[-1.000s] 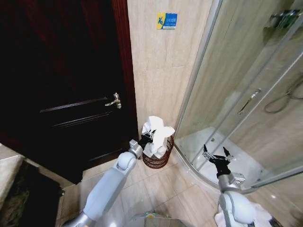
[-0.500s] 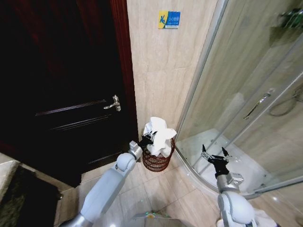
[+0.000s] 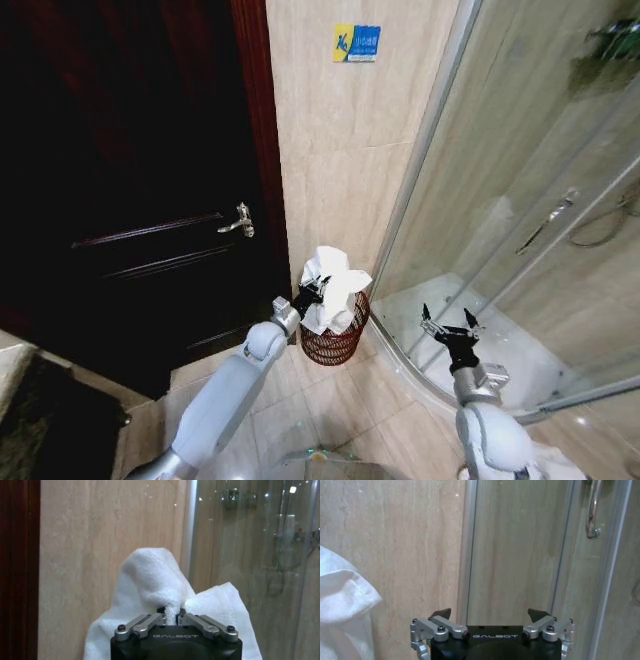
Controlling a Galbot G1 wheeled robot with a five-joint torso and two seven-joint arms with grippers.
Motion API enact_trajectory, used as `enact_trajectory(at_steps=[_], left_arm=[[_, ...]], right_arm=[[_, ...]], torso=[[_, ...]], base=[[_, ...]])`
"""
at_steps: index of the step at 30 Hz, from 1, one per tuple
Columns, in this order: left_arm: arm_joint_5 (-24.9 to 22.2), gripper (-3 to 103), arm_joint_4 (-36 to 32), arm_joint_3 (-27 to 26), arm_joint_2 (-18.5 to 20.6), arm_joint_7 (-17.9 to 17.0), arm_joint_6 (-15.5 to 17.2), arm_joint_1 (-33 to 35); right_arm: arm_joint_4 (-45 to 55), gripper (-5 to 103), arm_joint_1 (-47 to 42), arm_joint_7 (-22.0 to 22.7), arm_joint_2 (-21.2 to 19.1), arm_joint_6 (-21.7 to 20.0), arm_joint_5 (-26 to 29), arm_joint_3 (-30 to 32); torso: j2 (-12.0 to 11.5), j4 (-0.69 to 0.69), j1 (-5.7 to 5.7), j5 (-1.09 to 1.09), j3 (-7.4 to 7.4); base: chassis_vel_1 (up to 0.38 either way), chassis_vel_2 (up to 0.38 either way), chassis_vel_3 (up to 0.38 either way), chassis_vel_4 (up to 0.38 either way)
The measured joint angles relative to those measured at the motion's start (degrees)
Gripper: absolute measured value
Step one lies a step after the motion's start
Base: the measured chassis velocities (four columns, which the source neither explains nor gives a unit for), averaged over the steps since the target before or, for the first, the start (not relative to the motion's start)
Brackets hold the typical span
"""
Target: Discard the used towel into the hamper.
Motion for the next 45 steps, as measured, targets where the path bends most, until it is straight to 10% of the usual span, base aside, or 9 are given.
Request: enact_trajectory(at_steps=[25, 45], left_arm=[[-0.2, 6, 8.3, 3.9, -3.6, 0.1, -1.2, -7.0], [11.3, 6, 31.6, 5.8, -11.7, -2.6, -11.6, -18.9]], right_arm=[[0.9, 100, 0.0, 0.4, -0.4, -0.1, 0.1, -0.1], [0.3, 100, 0.2, 0.5, -0.7, -0.2, 0.2, 0.1]], torso=[[0.0, -0.01, -0.03, 0.00, 0.00], [0.0, -0.01, -0.03, 0.00, 0.00]], base=[[-0.002, 0.002, 0.002, -0.003], [0.000, 0.000, 0.000, 0.000]])
